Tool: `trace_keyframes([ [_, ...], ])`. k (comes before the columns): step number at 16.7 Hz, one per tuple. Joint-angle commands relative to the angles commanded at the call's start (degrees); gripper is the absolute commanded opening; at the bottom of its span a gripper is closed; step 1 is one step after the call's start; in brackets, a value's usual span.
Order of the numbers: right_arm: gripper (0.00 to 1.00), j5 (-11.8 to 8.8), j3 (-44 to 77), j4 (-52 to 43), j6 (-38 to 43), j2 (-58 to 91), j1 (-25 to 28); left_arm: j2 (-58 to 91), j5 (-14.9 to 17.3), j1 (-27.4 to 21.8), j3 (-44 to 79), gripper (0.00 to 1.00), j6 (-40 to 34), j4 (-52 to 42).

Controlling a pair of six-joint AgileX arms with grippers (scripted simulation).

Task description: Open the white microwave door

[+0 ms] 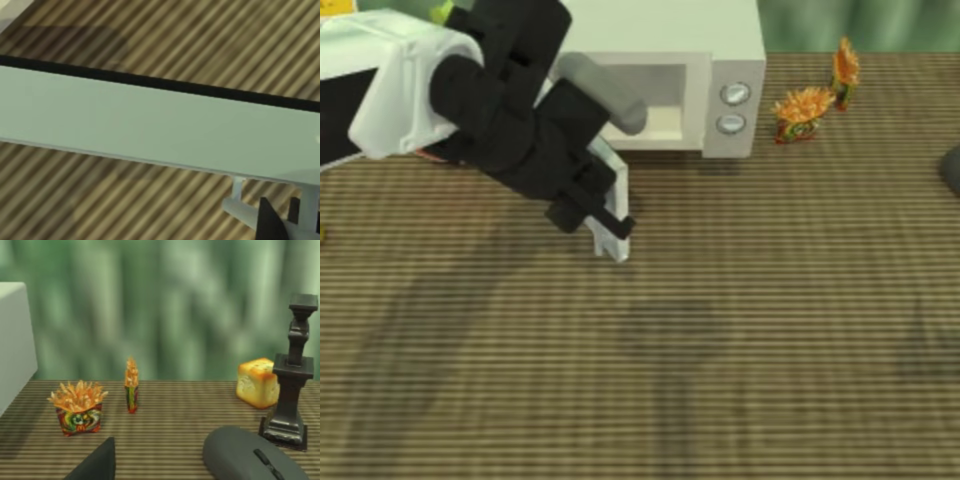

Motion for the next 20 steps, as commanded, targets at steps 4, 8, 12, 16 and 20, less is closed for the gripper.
trace_keyframes([
  [4,1.00,0.00,0.00,0.00,0.00,0.00,0.00,0.05,0.33,-0.25,-0.14,0.00,-0.20,-0.03],
  [8,1.00,0.00,0.00,0.00,0.00,0.00,0.00,-0.59,1.83,1.11,-0.71,0.00,3.04,-0.69],
  [12,1.00,0.00,0.00,0.00,0.00,0.00,0.00,-1.67,4.33,3.31,-1.59,0.00,8.31,-1.71],
  [16,1.00,0.00,0.00,0.00,0.00,0.00,0.00,-1.72,4.59,3.55,-1.75,0.00,8.86,-1.90],
  [20,1.00,0.00,0.00,0.00,0.00,0.00,0.00,-1.72,4.59,3.55,-1.75,0.00,8.86,-1.90],
])
